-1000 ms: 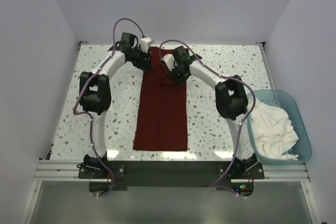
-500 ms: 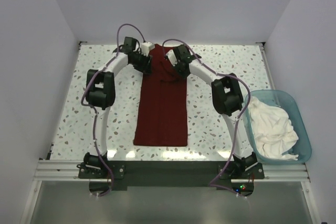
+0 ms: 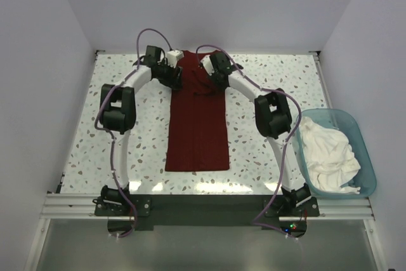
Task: Fold and stack the t-shirts
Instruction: Fold the tshirt
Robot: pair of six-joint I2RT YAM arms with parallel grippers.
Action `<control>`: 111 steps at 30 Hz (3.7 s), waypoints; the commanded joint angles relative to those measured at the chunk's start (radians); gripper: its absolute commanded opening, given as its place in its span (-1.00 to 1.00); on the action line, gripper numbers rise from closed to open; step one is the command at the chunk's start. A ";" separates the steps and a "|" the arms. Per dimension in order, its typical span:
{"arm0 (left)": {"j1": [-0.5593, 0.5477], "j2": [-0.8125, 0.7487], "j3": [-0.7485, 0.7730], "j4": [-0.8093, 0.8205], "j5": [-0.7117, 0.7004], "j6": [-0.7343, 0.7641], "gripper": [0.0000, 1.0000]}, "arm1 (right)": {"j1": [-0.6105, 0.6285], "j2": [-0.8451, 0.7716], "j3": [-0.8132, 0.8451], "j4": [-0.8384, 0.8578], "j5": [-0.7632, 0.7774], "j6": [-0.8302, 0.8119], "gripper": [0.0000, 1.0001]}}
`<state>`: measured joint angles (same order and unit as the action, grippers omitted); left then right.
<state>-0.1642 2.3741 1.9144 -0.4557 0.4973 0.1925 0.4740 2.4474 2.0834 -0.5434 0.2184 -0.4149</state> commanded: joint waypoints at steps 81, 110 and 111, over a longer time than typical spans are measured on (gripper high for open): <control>-0.169 -1.014 -0.965 -0.350 0.268 1.101 -1.00 | 0.269 -1.050 -1.149 0.008 -0.602 -0.522 -1.00; 0.017 -0.225 -0.106 -0.429 0.253 1.266 -1.00 | -0.026 -0.358 -0.315 -0.179 -0.682 -0.777 -1.00; 0.022 -0.216 -0.089 -0.431 0.248 1.268 -1.00 | -0.026 -0.343 -0.300 -0.184 -0.680 -0.776 -1.00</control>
<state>-0.1627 2.1307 1.7584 -0.8486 0.7380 1.4162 0.4519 2.0769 1.7088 -0.6979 -0.4370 -1.1553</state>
